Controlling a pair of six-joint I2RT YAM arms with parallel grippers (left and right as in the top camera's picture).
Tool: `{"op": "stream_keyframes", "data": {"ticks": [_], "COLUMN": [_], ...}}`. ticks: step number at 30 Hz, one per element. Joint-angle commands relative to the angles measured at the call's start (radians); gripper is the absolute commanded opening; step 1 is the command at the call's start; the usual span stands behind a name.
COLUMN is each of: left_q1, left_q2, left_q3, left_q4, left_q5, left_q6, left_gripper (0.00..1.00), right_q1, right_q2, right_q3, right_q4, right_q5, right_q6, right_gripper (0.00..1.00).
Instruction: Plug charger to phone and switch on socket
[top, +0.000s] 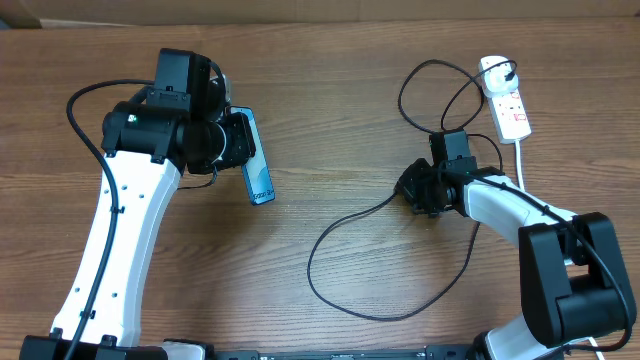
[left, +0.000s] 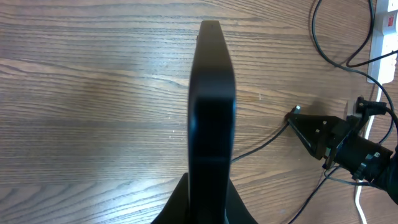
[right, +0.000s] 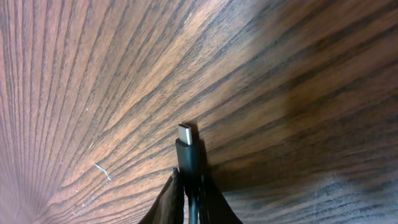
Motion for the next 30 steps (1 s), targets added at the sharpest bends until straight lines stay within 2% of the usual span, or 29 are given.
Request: {"op": "stream_keyframes", "data": {"ticks": [1, 9, 13, 21, 25, 27, 30], "left_q1": [-0.006, -0.006, -0.006, -0.002, 0.016, 0.031, 0.062], "left_q2": [-0.007, -0.007, -0.007, -0.007, -0.007, -0.007, -0.007], "left_q3": [0.005, 0.005, 0.005, 0.005, 0.005, 0.005, 0.005], "left_q4": [0.008, 0.013, 0.050, 0.135, 0.222, 0.280, 0.365], "left_q5": [0.027, 0.072, 0.222, 0.506, 0.699, 0.784, 0.850], "left_q6": [0.011, 0.023, 0.080, 0.080, 0.079, 0.047, -0.063], "left_gripper": [0.04, 0.04, 0.04, 0.04, 0.04, 0.04, 0.04], "right_q1": [0.001, -0.002, -0.002, -0.002, -0.002, -0.002, -0.002], "right_q2": [0.043, 0.027, -0.039, -0.270, -0.378, -0.428, -0.489], "right_q3": [-0.027, -0.024, -0.024, -0.025, -0.025, -0.025, -0.025], "right_q4": [-0.008, -0.008, 0.027, -0.005, -0.024, -0.023, -0.023], "right_q5": [0.028, -0.024, -0.127, -0.285, -0.419, -0.519, -0.634], "right_q6": [0.000, -0.008, -0.080, -0.195, -0.278, -0.316, -0.323], "right_gripper": [0.05, 0.04, 0.04, 0.04, 0.04, 0.04, 0.04]}}
